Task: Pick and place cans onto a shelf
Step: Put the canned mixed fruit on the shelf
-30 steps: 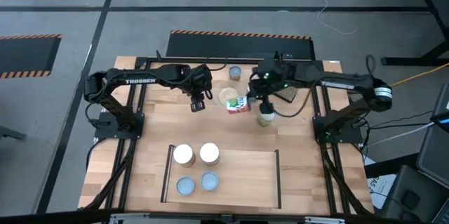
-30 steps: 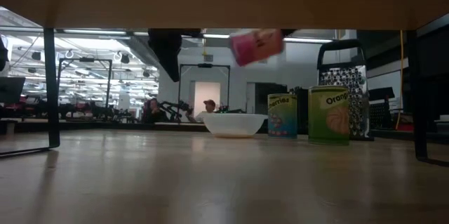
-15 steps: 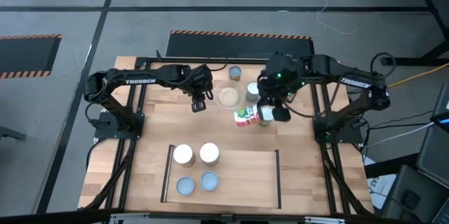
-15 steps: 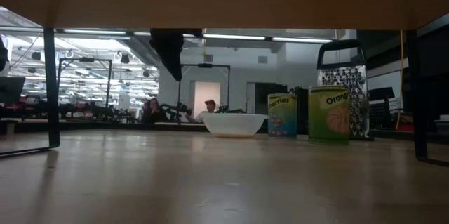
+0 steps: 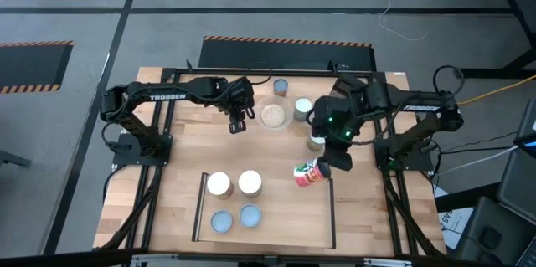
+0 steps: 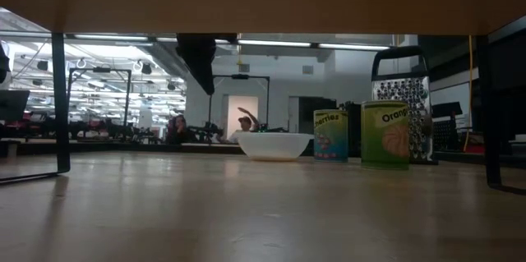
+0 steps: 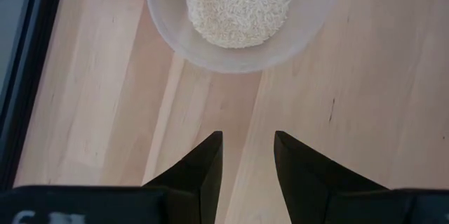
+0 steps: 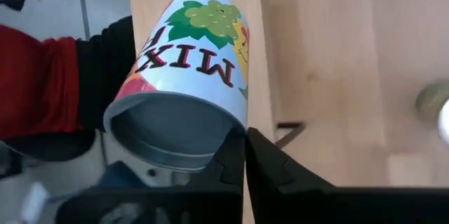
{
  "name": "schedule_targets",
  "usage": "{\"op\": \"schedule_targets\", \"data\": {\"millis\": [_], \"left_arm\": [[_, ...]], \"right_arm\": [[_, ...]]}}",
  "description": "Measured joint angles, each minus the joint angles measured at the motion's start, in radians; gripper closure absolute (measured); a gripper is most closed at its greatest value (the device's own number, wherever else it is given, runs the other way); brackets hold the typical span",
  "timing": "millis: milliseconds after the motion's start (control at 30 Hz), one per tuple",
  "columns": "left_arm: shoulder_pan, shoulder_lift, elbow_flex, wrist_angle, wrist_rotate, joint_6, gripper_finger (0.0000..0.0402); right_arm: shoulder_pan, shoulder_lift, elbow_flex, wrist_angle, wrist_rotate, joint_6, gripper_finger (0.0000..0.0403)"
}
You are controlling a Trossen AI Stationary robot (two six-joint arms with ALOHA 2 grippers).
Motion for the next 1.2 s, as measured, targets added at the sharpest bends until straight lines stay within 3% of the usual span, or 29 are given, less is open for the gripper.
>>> {"op": "schedule_targets", "data": {"millis": [200, 433, 567, 900, 1200], "left_arm": [[0.000, 0.000, 0.000, 0.005, 0.000, 0.000, 0.0280], [0.000, 0.000, 0.000, 0.007, 0.002, -0.010, 0.0280], [0.000, 0.000, 0.000, 0.007, 0.003, -0.010, 0.0280], [0.000, 0.000, 0.000, 0.007, 0.004, -0.010, 0.0280], [0.000, 0.000, 0.000, 0.009, 0.003, -0.002, 0.0280]], "right_arm": [[0.060, 0.060, 0.000, -0.012, -0.009, 0.181, 0.0399], [0.137, 0.163, -0.001, -0.018, -0.128, 0.326, 0.0399], [0.166, 0.211, -0.001, -0.027, -0.180, 0.375, 0.0399], [0.182, 0.250, -0.001, -0.036, -0.189, 0.517, 0.0399], [0.182, 0.243, 0.000, -0.059, -0.199, 0.520, 0.0399]]}}
